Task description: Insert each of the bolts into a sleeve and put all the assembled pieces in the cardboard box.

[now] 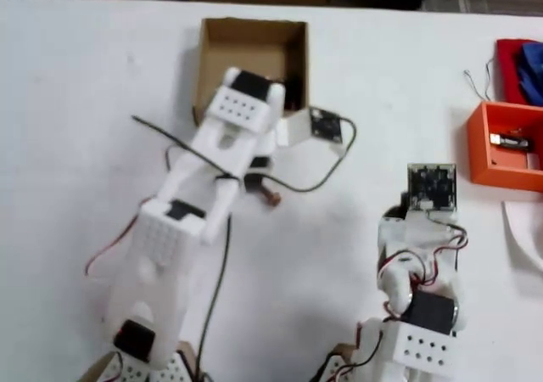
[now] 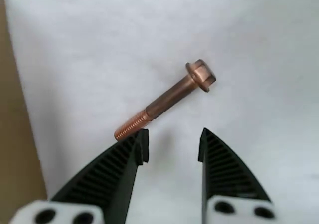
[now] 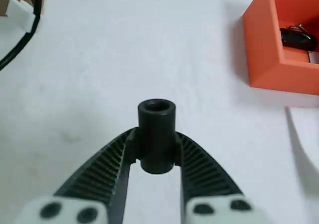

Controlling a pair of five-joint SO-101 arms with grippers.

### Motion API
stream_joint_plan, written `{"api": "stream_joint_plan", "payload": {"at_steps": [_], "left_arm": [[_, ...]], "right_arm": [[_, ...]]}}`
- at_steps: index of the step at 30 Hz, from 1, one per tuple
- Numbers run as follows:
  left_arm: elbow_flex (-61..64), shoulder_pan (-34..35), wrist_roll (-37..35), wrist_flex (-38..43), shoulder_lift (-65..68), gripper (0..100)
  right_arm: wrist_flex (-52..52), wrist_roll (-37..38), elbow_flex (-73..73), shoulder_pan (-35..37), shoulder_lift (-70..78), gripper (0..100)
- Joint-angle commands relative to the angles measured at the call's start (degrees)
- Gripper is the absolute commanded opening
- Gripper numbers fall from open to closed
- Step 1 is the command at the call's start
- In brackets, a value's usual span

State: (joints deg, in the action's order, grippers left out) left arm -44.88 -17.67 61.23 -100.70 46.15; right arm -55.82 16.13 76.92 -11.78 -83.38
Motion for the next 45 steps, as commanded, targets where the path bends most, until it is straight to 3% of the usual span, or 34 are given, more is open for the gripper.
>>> {"api": "stream_joint_plan", "payload": {"at_steps": [1, 19, 25, 30, 38, 45], "left_arm": [[-2.07, -0.97, 0.44, -1.14, 0.00, 19], [-2.59, -4.92, 0.26, 2.64, 7.82, 19], [-2.59, -4.66, 0.44, 3.43, 8.00, 2], [-2.59, -4.66, 0.09, 4.22, 8.00, 9], [-2.51, -4.66, 0.00, 2.81, 8.00, 3], [-2.42, -2.99, -4.84, 3.43, 8.09, 18]], "right_arm": [[1.36, -0.44, -0.62, -0.66, -1.01, 2.2], [1.36, -0.44, -0.62, -0.66, -1.01, 2.2], [1.36, -0.44, -0.62, -0.66, -1.01, 2.2], [1.36, -0.44, -0.62, -0.66, -1.01, 2.2], [1.36, -0.44, -0.62, -0.66, -1.01, 2.2], [1.36, -0.44, -0.62, -0.66, -1.01, 2.2]]}}
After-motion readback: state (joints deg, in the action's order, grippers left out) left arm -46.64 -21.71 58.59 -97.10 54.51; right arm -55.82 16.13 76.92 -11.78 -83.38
